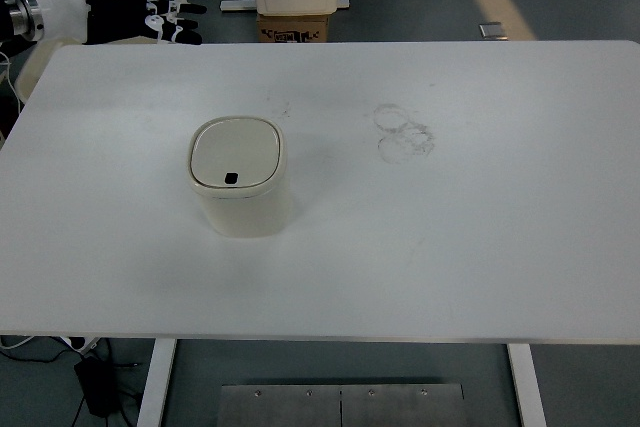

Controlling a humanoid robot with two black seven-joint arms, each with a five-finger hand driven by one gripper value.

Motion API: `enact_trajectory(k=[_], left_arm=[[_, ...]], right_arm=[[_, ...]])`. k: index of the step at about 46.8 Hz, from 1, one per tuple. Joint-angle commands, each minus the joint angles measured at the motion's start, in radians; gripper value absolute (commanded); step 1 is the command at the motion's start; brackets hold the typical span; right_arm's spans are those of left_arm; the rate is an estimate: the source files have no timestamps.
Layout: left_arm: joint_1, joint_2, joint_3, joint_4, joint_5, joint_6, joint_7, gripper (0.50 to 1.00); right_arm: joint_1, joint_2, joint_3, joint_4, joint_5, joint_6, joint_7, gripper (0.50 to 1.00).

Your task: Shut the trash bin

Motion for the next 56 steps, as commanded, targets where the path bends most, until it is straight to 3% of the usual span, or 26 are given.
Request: enact_trajectory(k=[1,13,18,26,41,56], left_arm=[[0.001,-0.014,-0.018,0.076,-0.056,0.001,-0.002,1.000],[0.041,-0.070,-0.120,0.319,-0.169,0.002,-0.047,1.000],[0.092,-0.077,-0.187,0.349,-0.240,0.011,-0.058,1.000],[0.182,-0.103,-0.267,0.382,-0.298,0.091,-0.064,1.000],[0.299,-0.138,-0.400,0.533,-0.300,0.081,-0.084,1.000],[0.391,-0.167,-0.520,0.589,-0.320,0.065,-0.090,1.000]], right_arm=[[0.000,0.000,0.000,0.000,0.001,0.000,0.000,0.991],[0.000,0.000,0.000,0.000,0.001,0.000,0.000,0.991],[-0.002,0.000,0.000,0.000,0.001,0.000,0.000,0.991],[0.000,0.000,0.000,0.000,0.001,0.000,0.000,0.991],[0.000,0.000,0.000,0.000,0.001,0.000,0.000,0.991],[0.000,0.000,0.000,0.000,-0.001,0.000,0.001,0.991]])
